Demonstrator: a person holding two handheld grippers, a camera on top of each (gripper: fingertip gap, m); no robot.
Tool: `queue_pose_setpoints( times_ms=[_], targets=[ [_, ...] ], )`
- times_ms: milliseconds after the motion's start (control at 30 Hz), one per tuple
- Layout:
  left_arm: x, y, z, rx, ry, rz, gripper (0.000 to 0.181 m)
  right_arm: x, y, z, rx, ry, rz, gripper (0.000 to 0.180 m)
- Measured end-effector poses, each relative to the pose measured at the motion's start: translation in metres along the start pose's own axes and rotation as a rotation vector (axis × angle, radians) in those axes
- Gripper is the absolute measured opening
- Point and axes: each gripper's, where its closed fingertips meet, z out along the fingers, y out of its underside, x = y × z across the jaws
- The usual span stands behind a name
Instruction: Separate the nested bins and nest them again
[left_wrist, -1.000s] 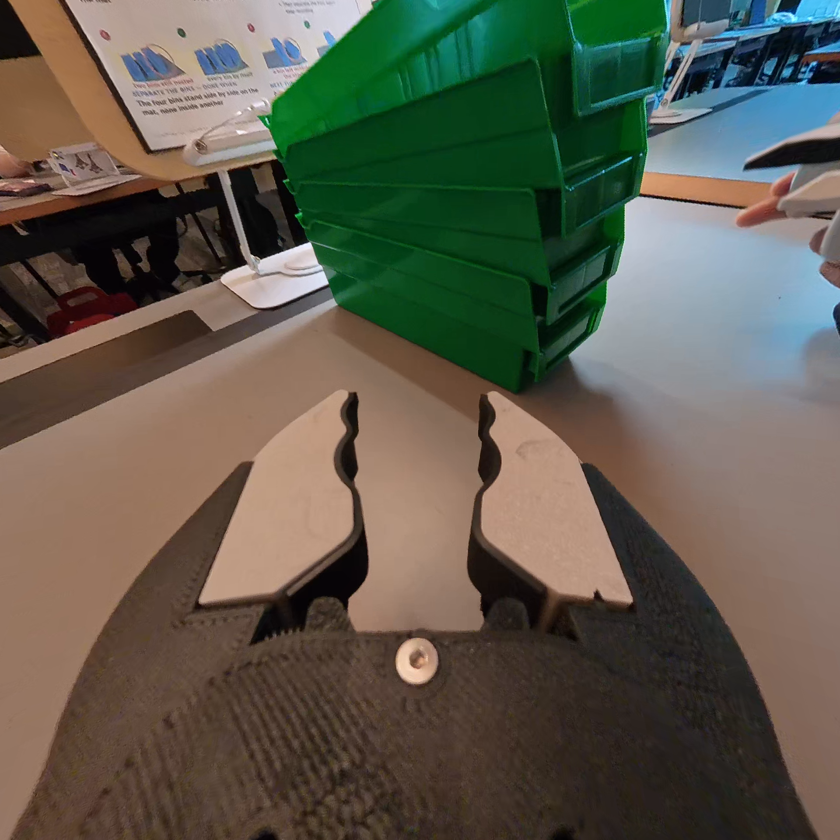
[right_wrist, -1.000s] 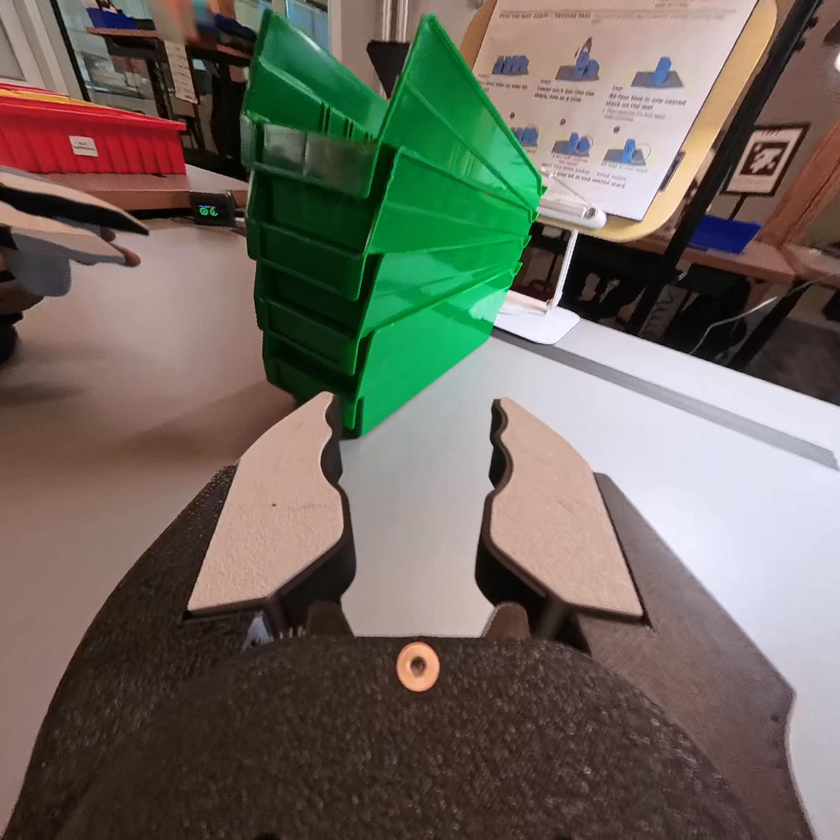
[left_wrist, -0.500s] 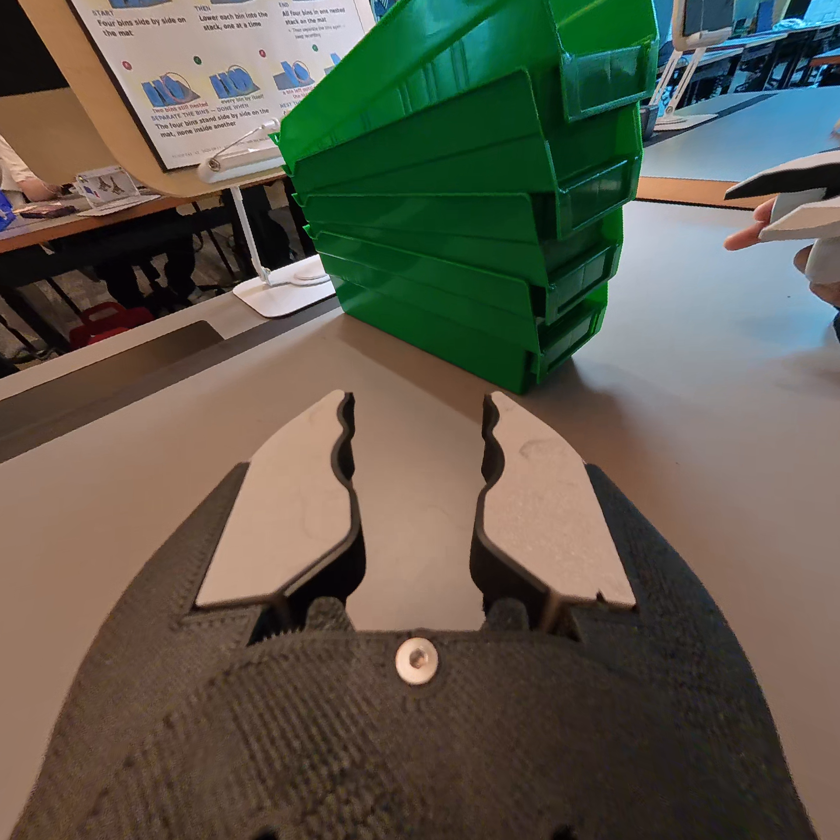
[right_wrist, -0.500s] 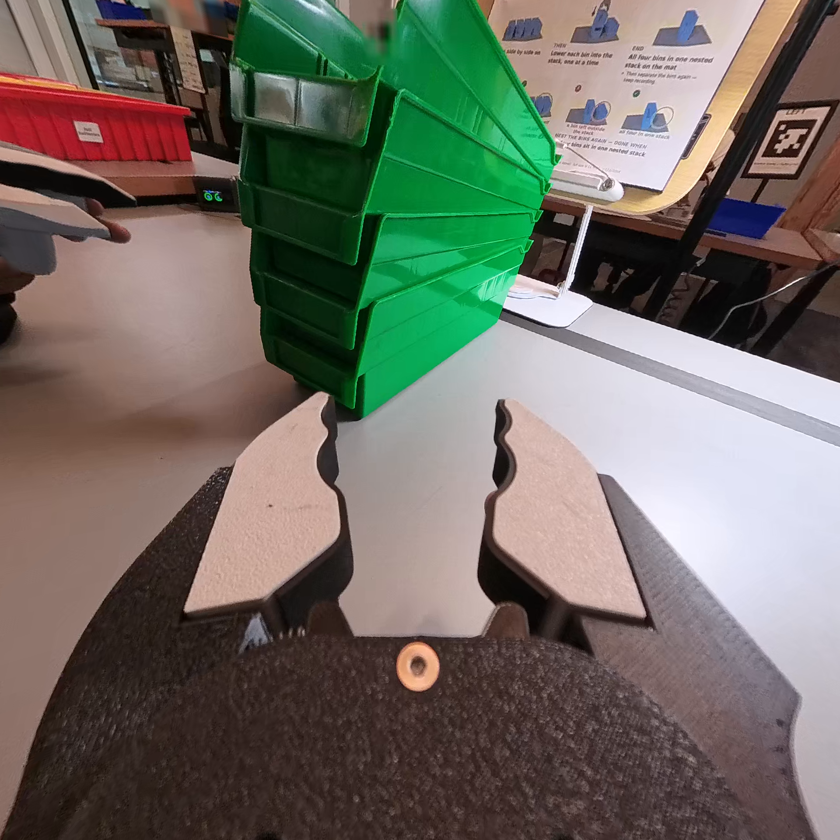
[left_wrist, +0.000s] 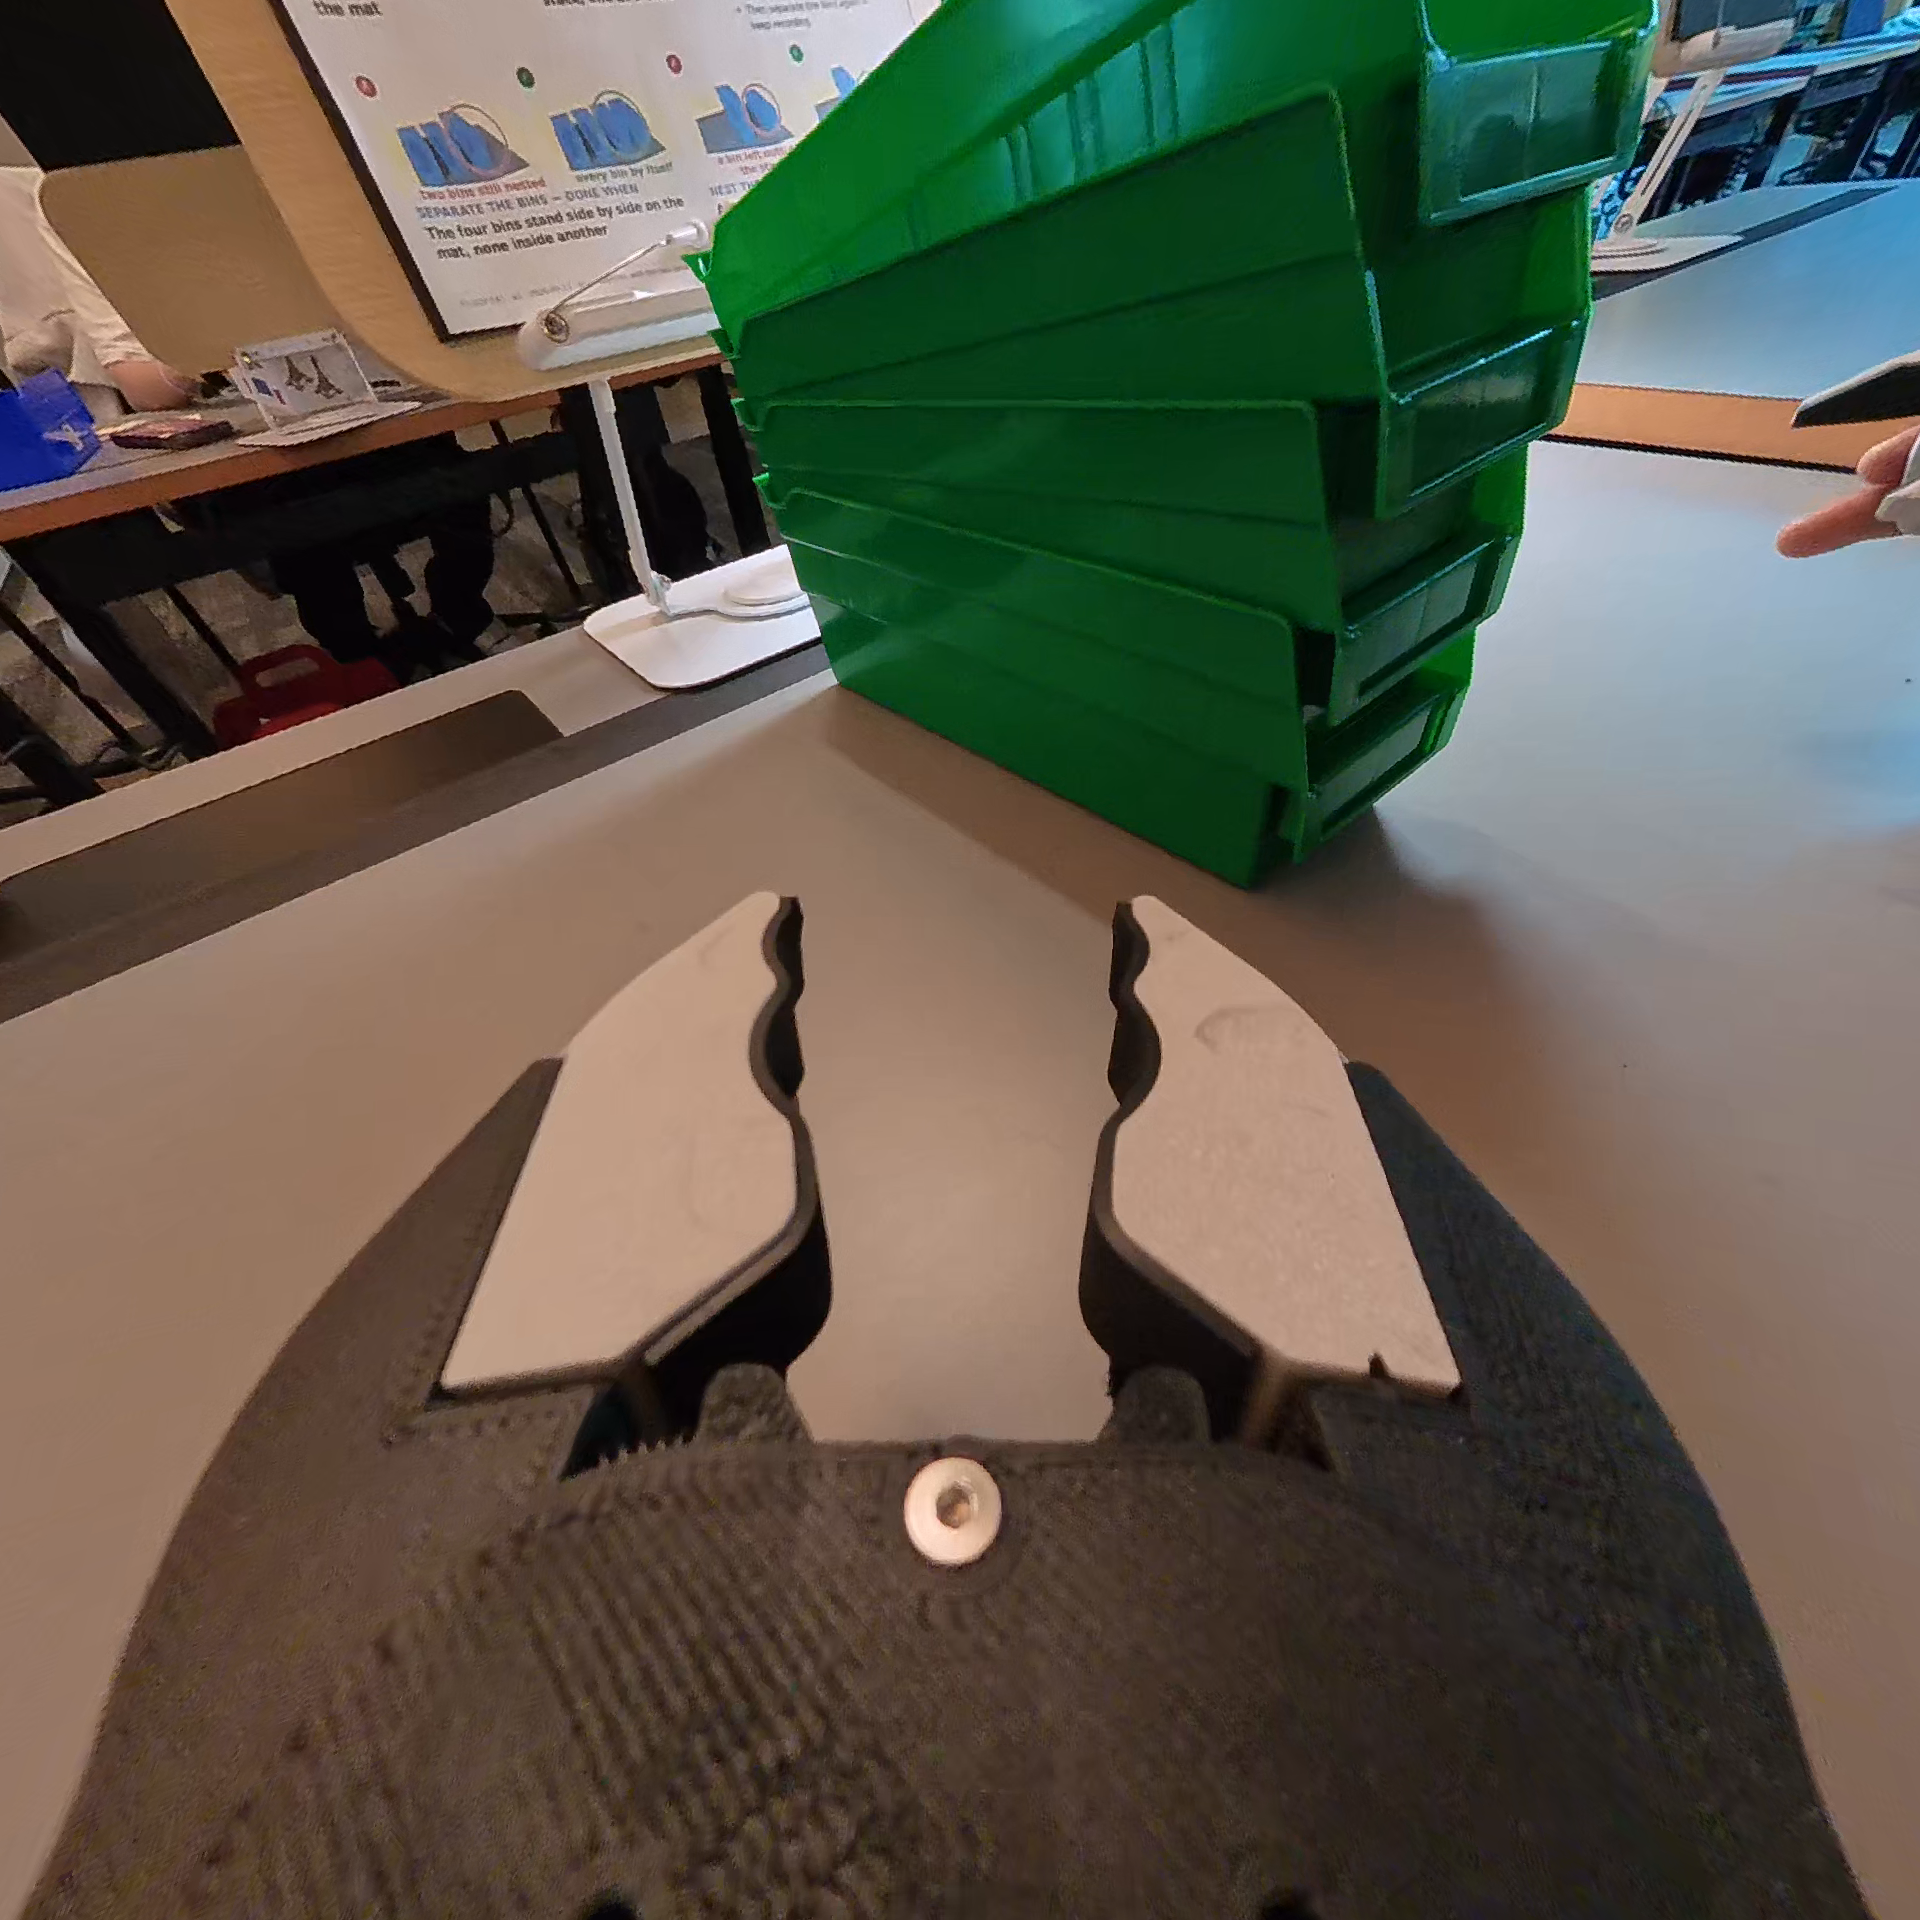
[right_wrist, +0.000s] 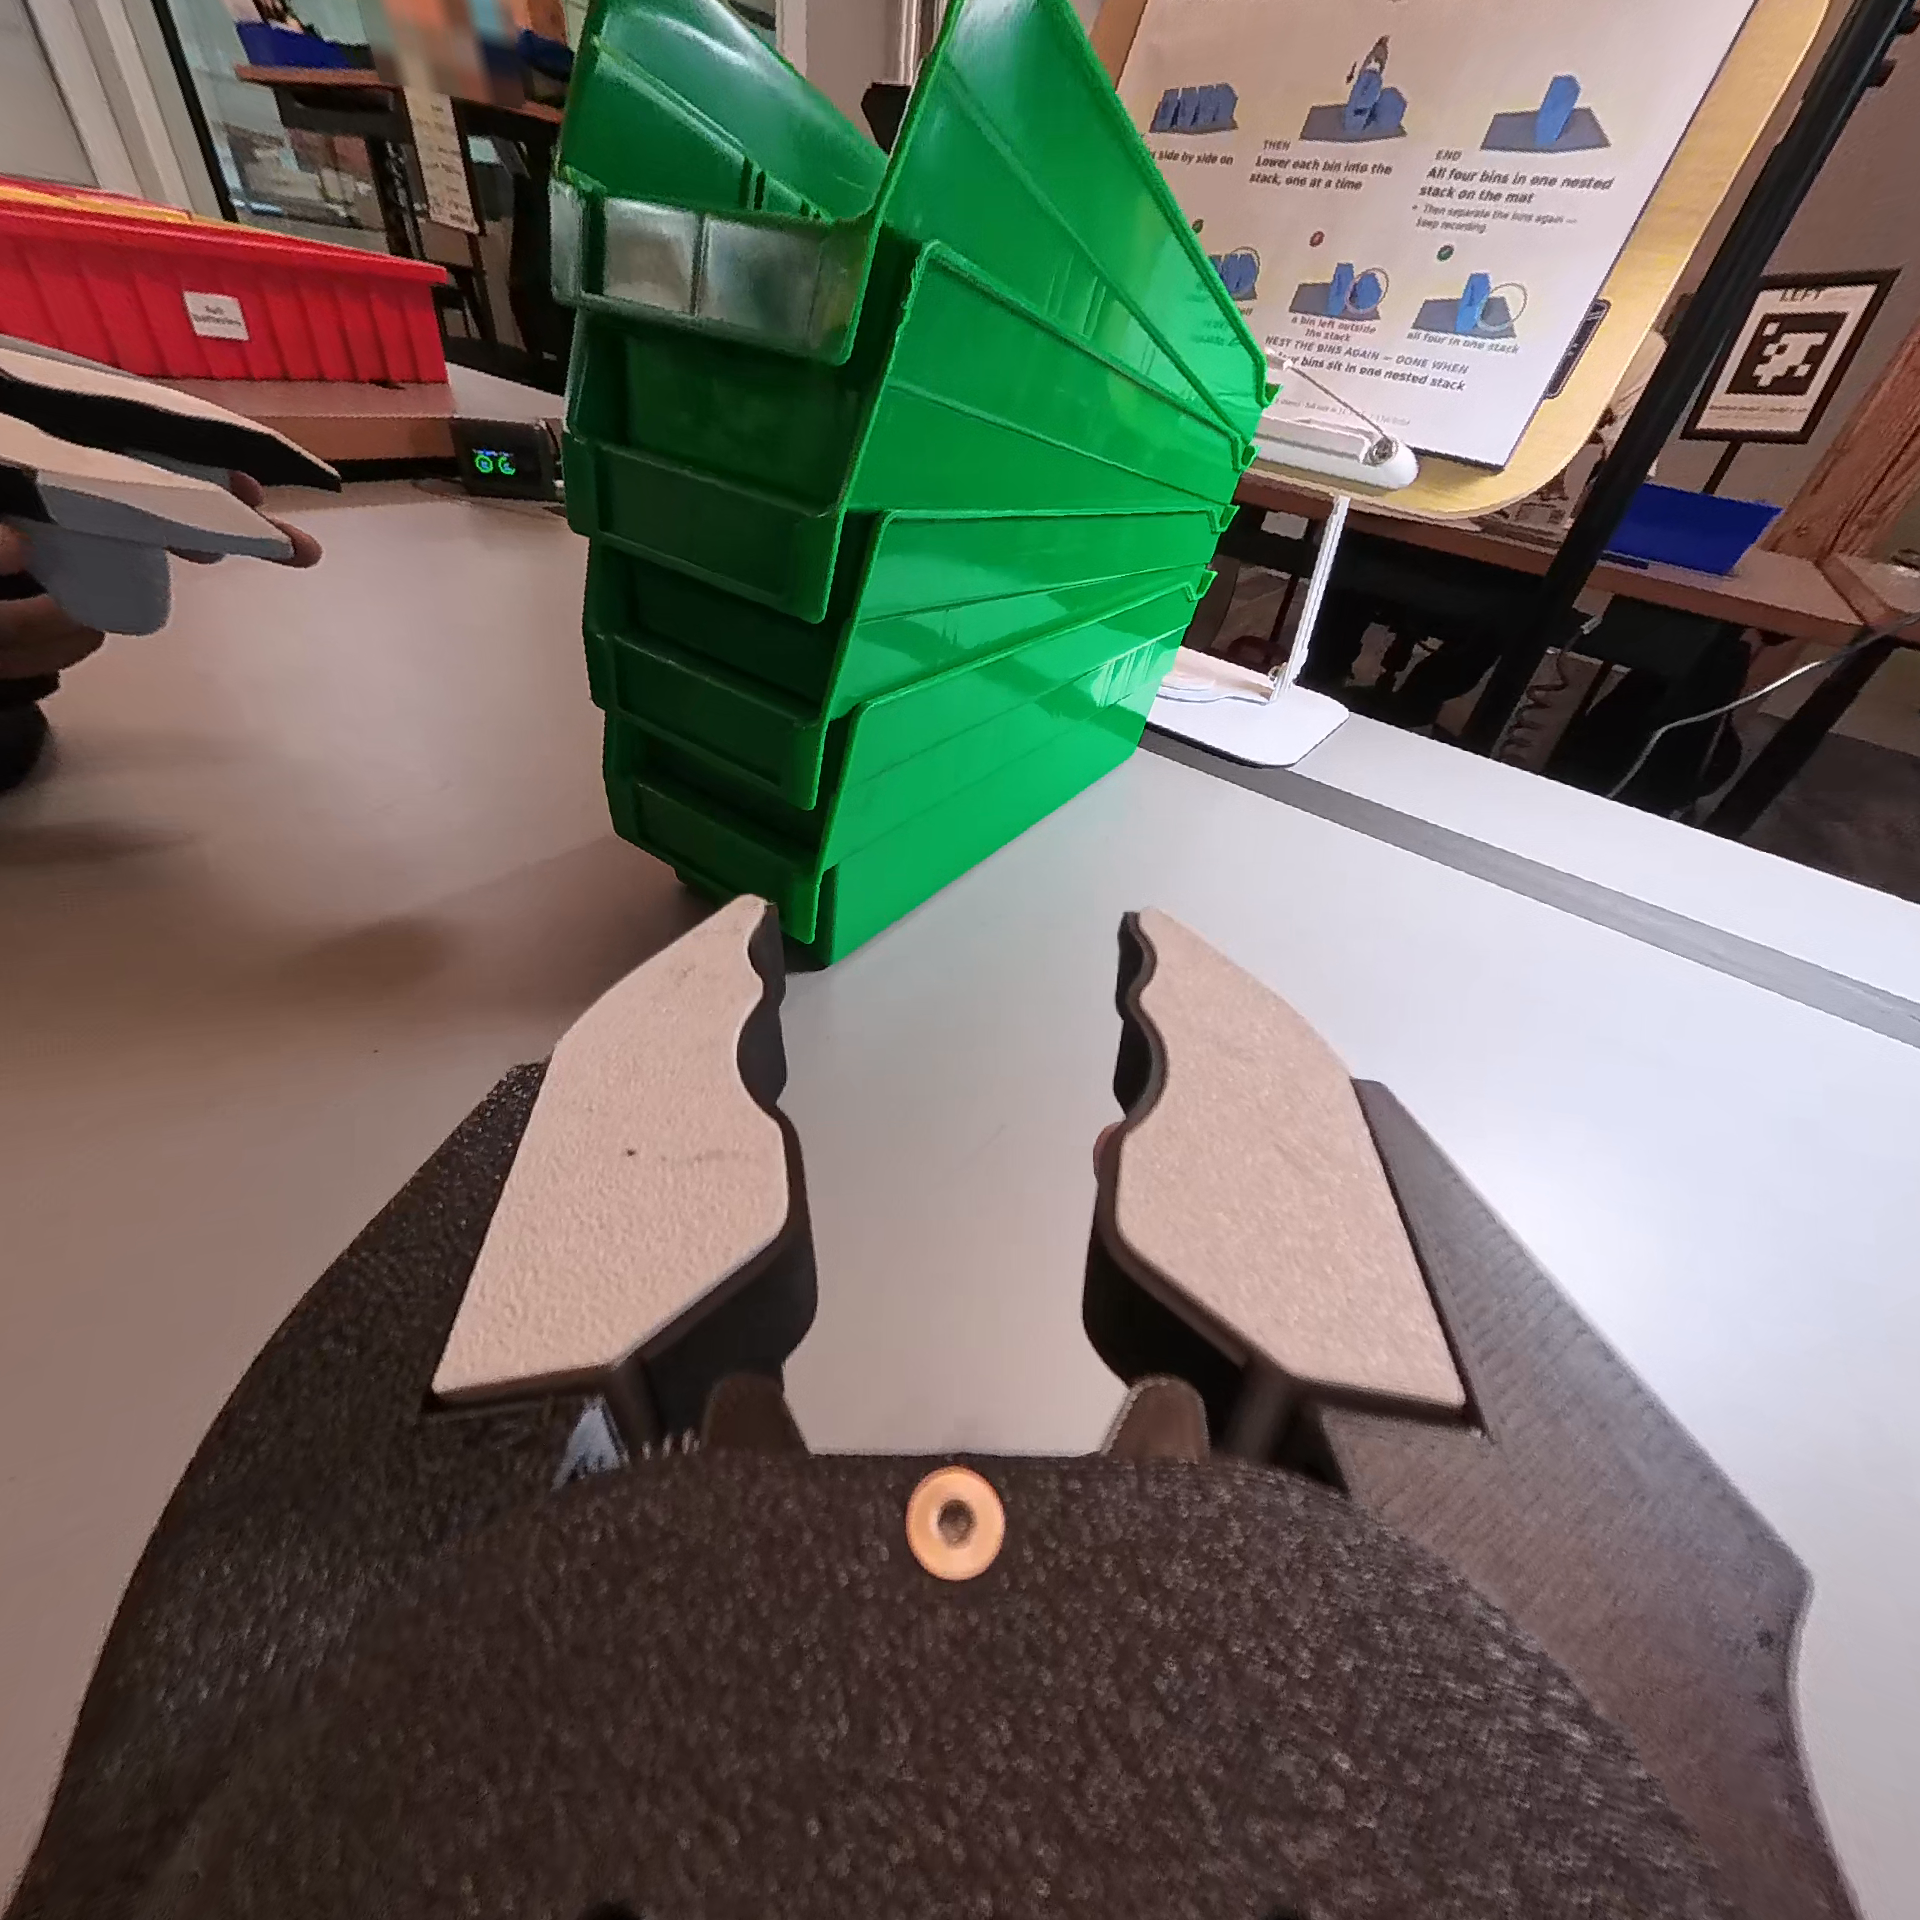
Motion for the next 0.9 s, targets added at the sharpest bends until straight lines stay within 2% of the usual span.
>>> queue_pose_setpoints(
  times_ms=[500,900],
  targets=[
    [0.000,-0.001,-0.001,0.002,-0.004,0.006,0.057,-0.008,0.003,0.003,-0.013,-0.019,-0.065,0.047],
    [0.005,0.003,0.002,-0.015,0.013,0.011,0.056,-0.012,0.005,0.013,-0.033,-0.047,-0.071,0.045]
  ],
)
